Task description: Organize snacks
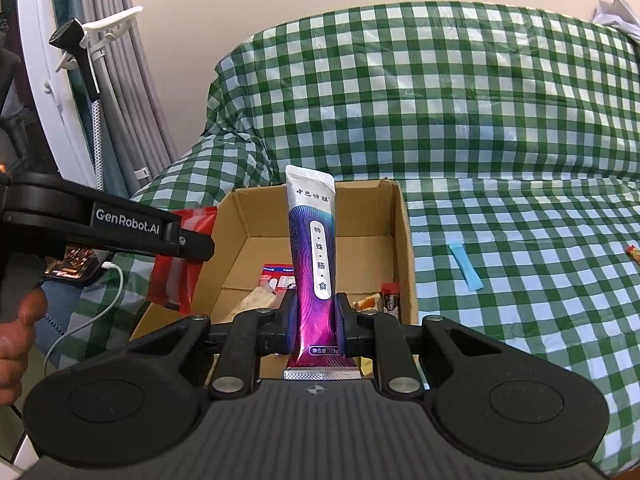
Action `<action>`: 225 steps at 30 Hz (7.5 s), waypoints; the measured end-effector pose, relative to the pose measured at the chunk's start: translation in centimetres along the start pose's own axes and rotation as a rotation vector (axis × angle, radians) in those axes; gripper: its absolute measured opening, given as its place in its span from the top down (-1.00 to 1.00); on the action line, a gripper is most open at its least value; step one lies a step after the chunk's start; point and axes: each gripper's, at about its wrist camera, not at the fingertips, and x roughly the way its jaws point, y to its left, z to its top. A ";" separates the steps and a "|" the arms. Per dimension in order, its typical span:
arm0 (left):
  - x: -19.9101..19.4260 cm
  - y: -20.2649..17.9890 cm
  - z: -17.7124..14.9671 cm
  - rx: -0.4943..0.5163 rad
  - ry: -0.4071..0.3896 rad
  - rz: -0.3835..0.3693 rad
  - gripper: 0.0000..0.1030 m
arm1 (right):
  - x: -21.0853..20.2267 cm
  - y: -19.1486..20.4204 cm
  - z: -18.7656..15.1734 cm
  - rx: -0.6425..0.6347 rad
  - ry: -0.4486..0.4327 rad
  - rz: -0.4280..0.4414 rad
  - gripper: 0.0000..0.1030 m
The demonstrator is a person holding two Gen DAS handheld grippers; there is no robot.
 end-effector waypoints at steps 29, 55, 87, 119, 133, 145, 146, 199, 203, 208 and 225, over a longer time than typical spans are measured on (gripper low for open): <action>8.5 1.8 2.1 -0.005 0.073 0.064 0.11 | 8.2 -0.3 1.3 0.046 0.054 0.008 0.62; -0.9 -0.3 -5.7 0.020 0.179 0.136 -1.00 | -3.2 1.7 -1.0 0.014 0.051 -0.085 -0.90; -11.5 -3.2 -12.5 0.028 0.076 0.194 -1.00 | -15.3 4.5 -5.7 -0.064 -0.103 -0.118 -0.97; -5.0 -15.8 -2.5 0.165 0.085 -0.030 -1.00 | -14.6 -11.9 -2.6 0.081 -0.195 -0.390 -0.97; 24.1 -24.6 5.0 0.043 0.276 -0.064 -1.00 | -0.4 -42.3 1.9 0.243 -0.147 -0.564 -0.99; 38.0 -21.4 3.7 -0.072 0.365 0.068 -1.00 | 16.0 -54.3 1.3 0.309 -0.035 -0.607 -0.99; 38.3 -21.2 3.6 -0.075 0.363 0.076 -1.00 | 16.6 -54.9 1.1 0.317 -0.020 -0.612 -0.99; -11.4 -5.8 -13.6 0.130 0.059 0.017 0.73 | -12.4 -3.3 -7.0 0.064 -0.004 0.034 0.64; -12.8 -5.0 -15.7 0.133 0.047 0.014 0.73 | -13.3 -1.4 -7.8 0.016 0.004 0.024 0.64; -13.4 -4.5 -15.8 0.099 0.020 0.005 0.73 | -14.3 -0.2 -7.7 -0.016 -0.006 0.014 0.64; -13.9 -3.9 -15.6 0.060 0.000 -0.014 0.73 | -14.1 0.9 -7.8 -0.078 0.010 -0.004 0.64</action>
